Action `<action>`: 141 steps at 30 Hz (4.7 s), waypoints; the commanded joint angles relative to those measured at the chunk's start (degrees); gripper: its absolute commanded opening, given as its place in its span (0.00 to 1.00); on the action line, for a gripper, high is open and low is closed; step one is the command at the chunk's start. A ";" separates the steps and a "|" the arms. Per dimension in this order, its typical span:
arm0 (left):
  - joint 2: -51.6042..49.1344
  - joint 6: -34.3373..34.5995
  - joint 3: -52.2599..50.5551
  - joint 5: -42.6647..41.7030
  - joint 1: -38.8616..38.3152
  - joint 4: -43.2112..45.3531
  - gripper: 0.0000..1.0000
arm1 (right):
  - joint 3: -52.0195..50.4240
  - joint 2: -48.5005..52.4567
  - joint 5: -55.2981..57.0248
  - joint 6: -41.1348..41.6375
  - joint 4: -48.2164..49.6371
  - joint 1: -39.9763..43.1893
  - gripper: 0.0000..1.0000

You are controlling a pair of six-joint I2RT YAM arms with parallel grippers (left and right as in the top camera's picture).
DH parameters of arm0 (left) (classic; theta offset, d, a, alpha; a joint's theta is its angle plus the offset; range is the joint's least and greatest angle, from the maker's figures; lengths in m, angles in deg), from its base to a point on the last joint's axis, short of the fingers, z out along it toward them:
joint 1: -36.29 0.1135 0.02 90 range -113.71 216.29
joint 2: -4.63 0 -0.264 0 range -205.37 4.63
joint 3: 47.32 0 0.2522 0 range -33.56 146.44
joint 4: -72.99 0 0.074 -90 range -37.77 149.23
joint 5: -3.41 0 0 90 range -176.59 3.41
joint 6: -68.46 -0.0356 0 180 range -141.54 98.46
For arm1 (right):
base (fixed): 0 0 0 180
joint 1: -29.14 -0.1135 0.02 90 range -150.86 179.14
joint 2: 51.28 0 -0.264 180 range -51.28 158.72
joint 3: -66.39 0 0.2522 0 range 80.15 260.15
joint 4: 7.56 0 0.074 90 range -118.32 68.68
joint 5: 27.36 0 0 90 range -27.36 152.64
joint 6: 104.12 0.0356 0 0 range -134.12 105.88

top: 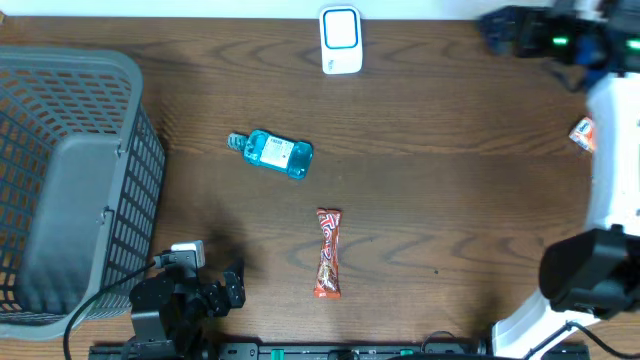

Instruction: Scan the item barcode

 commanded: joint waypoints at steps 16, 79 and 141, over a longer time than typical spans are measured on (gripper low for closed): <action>0.31 -0.31 0.09 0.20 -0.22 -0.50 0.98 | -1.53 9.03 22.51 -13.07 -29.51 -38.14 0.99; 0.31 -0.31 0.09 0.20 -0.22 -0.52 0.98 | -1.81 22.97 6.10 21.86 -45.27 -29.27 0.01; 0.31 -0.31 0.09 0.20 -0.22 -0.50 0.98 | -4.79 23.10 14.03 12.76 -22.64 -18.73 0.82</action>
